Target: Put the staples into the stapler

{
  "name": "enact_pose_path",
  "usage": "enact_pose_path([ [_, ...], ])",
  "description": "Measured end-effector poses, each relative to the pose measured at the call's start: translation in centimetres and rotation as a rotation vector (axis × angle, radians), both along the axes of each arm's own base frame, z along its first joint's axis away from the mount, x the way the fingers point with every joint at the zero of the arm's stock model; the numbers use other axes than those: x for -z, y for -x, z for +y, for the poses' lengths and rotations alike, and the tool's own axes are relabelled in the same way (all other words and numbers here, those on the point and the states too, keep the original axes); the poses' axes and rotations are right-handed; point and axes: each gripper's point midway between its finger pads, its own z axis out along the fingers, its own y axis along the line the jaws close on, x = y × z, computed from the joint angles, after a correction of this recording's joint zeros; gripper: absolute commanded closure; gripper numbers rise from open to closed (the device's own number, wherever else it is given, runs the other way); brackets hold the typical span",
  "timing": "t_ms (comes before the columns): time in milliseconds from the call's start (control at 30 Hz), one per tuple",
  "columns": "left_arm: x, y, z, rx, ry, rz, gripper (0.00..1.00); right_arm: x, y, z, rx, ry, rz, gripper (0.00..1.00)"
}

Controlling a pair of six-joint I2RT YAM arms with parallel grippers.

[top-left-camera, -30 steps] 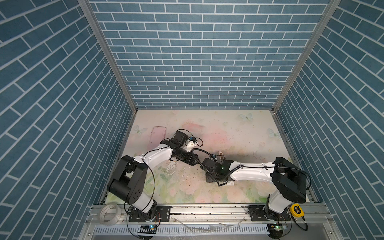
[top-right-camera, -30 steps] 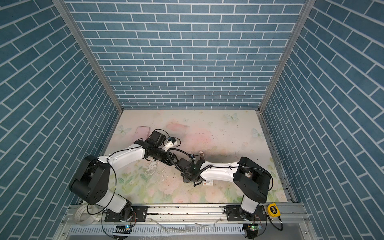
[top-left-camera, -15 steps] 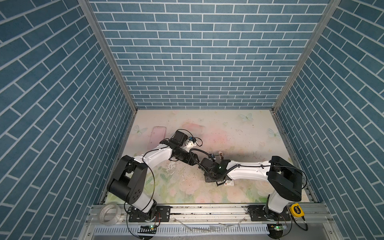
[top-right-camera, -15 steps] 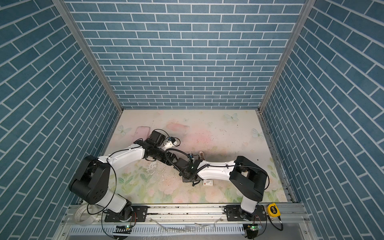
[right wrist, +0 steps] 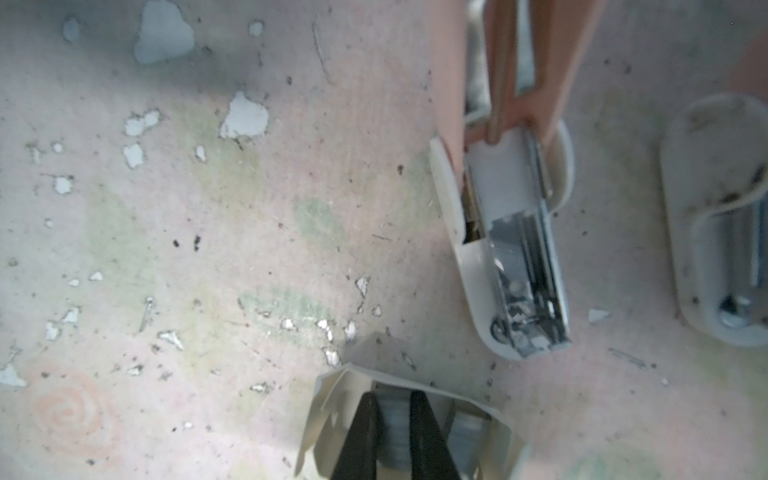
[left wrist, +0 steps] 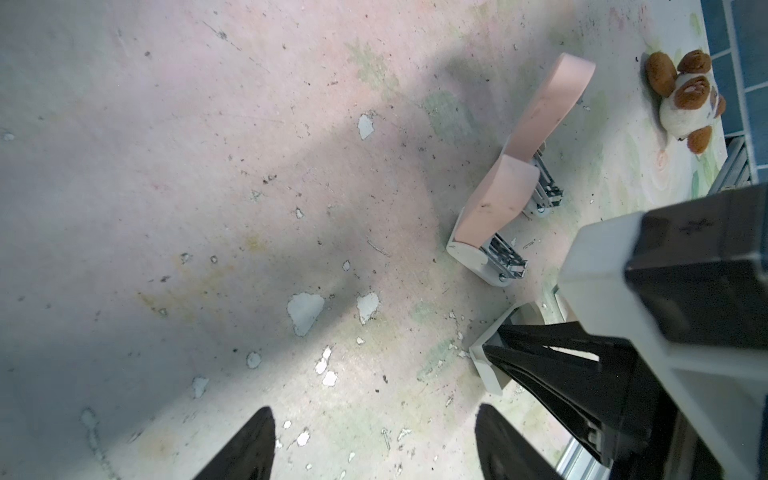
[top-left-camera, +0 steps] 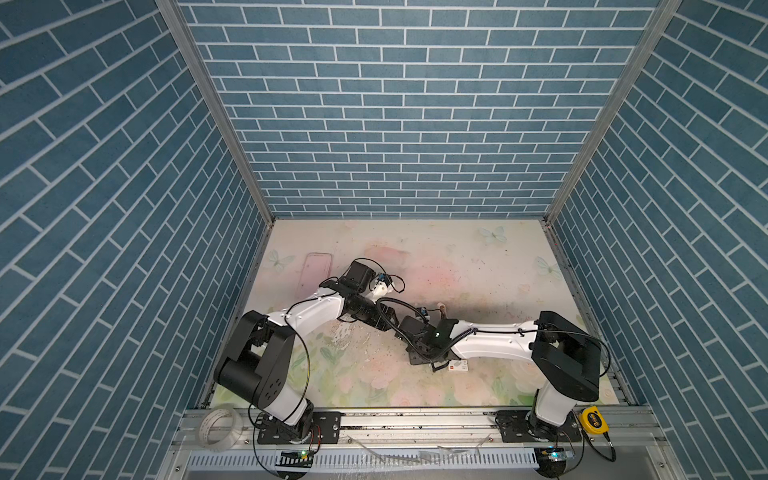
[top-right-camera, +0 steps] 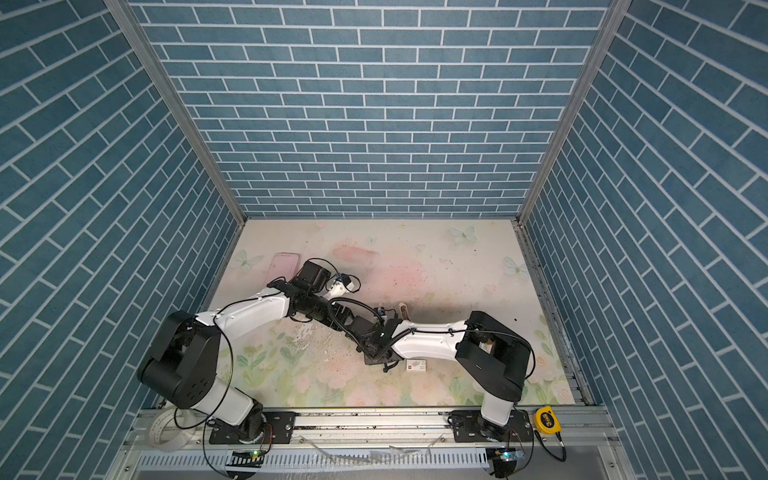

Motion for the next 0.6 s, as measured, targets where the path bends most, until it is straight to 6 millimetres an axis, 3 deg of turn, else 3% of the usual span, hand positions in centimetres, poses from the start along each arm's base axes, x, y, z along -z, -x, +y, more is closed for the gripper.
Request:
enact_pose_path([
  [600, -0.55, -0.40, 0.40, -0.008, 0.023, -0.008, 0.22, -0.45, -0.22, 0.02, -0.017, 0.007, -0.035, 1.00],
])
